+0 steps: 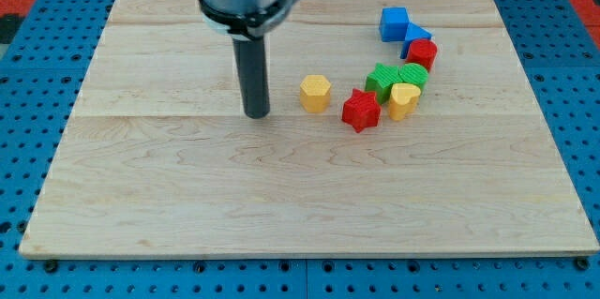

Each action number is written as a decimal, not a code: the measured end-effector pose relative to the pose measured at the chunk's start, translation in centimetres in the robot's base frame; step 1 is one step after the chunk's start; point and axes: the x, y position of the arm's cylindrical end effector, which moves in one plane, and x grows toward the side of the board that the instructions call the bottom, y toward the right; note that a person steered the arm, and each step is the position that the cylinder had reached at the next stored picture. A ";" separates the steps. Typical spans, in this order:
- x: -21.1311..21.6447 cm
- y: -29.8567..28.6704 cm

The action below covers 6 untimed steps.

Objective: Slide the blue cube to the yellow hexagon

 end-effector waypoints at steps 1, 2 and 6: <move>-1.8 3.1; -1.8 8.2; -13.6 9.3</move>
